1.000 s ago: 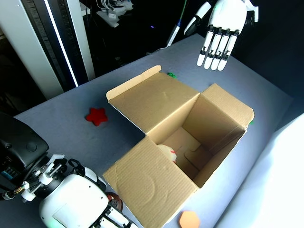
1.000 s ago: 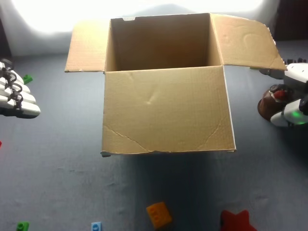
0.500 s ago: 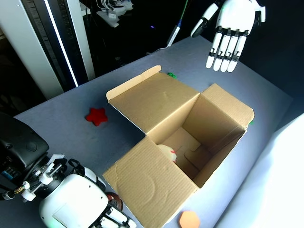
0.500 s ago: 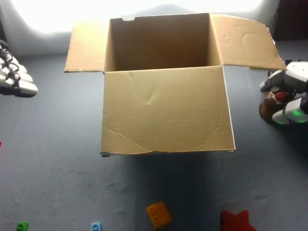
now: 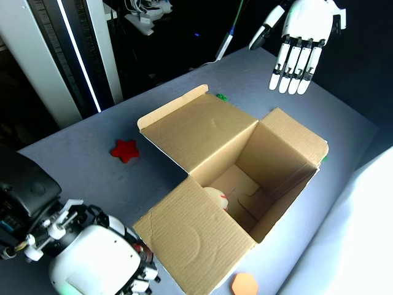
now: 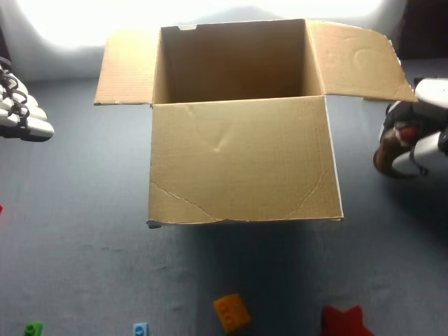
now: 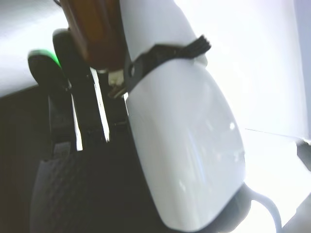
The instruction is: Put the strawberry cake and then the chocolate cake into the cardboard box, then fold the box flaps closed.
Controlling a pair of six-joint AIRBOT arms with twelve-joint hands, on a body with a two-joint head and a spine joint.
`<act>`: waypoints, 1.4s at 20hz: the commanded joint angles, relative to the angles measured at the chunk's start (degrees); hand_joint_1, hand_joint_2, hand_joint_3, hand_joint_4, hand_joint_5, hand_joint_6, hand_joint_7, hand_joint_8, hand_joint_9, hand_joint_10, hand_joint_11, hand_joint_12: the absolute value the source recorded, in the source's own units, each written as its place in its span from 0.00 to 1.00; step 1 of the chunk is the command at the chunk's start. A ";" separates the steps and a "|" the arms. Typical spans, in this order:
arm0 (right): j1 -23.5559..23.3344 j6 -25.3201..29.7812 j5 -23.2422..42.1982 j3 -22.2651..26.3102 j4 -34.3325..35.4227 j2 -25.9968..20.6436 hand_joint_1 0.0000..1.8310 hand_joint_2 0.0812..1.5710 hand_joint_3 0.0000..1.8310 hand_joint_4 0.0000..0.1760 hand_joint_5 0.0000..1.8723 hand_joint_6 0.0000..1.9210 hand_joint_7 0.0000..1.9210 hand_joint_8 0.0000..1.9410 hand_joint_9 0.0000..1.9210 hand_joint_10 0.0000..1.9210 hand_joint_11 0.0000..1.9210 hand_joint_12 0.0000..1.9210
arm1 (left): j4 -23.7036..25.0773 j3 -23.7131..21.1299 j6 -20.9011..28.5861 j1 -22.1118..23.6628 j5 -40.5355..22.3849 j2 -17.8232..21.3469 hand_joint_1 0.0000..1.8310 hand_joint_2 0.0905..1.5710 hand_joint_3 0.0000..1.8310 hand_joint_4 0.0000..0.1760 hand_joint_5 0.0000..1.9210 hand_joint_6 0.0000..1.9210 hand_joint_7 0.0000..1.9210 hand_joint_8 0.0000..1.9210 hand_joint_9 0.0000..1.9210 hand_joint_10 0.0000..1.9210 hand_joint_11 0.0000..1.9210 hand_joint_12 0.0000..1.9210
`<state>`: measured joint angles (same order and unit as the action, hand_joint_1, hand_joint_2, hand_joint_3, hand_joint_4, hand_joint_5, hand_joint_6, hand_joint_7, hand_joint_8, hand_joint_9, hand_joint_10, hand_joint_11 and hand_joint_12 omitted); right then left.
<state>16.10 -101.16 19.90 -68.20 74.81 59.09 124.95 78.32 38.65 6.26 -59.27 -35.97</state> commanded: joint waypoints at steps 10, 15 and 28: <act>-7.51 -0.55 9.05 3.17 -7.73 -9.95 0.73 0.74 0.00 0.00 0.49 0.50 0.44 0.63 0.38 0.81 0.23 0.95 | -3.54 -1.01 -0.29 0.58 1.96 0.38 0.00 0.71 0.00 0.00 0.07 0.00 0.09 0.00 0.09 0.00 0.00 0.27; -9.71 5.81 21.00 6.41 -31.59 -9.95 0.65 0.74 0.00 0.00 0.48 0.55 0.42 0.69 0.34 0.68 0.21 0.95 | -3.41 -1.08 -0.36 0.21 2.00 0.36 0.00 0.72 0.00 0.00 0.07 0.00 0.09 0.00 0.09 0.00 0.00 0.26; -11.55 11.65 27.35 6.26 -45.68 2.20 0.73 0.73 0.00 0.00 0.49 0.51 0.45 0.61 0.39 0.79 0.24 0.95 | -3.36 -0.46 -0.53 -3.14 2.31 -0.50 0.00 0.73 0.00 0.00 0.08 0.00 0.10 0.00 0.08 0.00 0.00 0.29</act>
<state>5.61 -89.78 40.12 -61.78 31.42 62.22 125.56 77.69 38.39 2.52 -58.63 -36.77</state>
